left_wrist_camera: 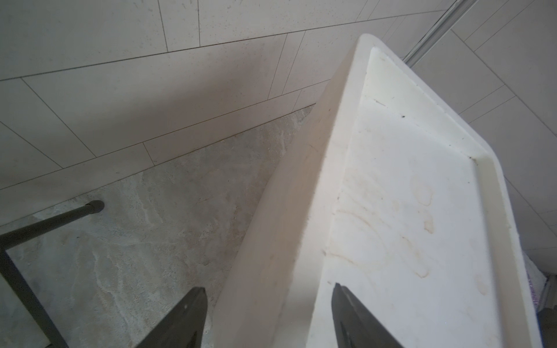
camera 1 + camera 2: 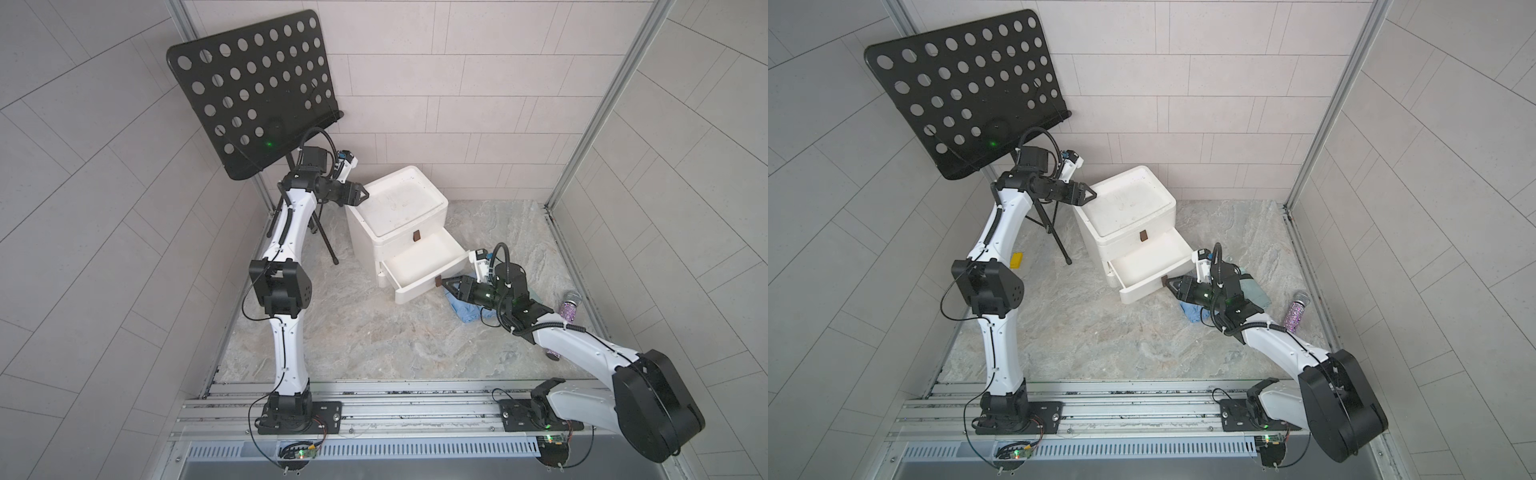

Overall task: Place the umbrella in the drawer by color
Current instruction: Open the drawer in the storage box, then pick up the umbrella from the center of the board.

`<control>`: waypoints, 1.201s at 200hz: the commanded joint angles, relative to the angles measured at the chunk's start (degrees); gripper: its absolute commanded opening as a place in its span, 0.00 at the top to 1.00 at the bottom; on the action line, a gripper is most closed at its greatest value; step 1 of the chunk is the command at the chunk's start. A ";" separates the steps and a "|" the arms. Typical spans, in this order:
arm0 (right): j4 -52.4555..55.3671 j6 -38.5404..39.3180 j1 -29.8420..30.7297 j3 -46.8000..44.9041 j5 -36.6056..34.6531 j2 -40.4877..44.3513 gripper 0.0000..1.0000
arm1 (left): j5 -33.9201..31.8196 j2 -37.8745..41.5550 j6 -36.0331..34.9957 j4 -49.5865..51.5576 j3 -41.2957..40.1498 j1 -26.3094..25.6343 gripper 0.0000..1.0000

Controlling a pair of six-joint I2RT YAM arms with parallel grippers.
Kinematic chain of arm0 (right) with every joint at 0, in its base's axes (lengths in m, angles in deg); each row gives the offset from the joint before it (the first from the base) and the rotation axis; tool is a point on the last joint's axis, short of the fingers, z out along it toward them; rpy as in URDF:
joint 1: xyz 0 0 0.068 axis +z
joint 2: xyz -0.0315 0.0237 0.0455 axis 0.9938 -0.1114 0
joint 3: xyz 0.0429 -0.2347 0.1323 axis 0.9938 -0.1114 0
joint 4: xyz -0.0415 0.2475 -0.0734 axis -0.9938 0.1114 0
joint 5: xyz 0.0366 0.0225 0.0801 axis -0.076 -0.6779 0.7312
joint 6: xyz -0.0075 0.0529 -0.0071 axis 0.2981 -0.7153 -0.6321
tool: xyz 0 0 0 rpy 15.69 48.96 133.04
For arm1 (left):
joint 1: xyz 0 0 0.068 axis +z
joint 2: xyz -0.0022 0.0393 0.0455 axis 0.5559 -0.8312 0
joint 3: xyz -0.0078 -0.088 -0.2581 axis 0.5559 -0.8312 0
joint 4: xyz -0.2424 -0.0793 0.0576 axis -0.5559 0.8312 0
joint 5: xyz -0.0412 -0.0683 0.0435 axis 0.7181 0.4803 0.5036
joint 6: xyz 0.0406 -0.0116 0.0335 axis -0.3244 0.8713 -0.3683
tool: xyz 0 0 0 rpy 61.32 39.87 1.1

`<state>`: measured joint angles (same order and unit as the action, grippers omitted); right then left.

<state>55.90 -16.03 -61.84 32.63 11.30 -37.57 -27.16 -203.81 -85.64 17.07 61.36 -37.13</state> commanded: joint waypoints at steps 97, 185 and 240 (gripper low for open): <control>29.58 12.84 -6.37 8.69 -7.37 15.56 0.24 | -1.27 6.66 6.26 2.99 7.24 4.76 0.14; 51.35 26.41 -8.53 18.86 -13.52 11.42 0.24 | 12.92 29.06 2.34 10.14 -19.07 5.16 0.14; 50.35 27.88 2.52 17.14 -25.02 5.77 0.24 | 19.19 39.21 -2.74 12.71 -39.84 1.10 0.14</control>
<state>104.97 9.52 -63.55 50.40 -6.18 -29.68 -11.23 -167.36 -83.90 26.98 27.18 -34.22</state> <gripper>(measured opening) 0.764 0.858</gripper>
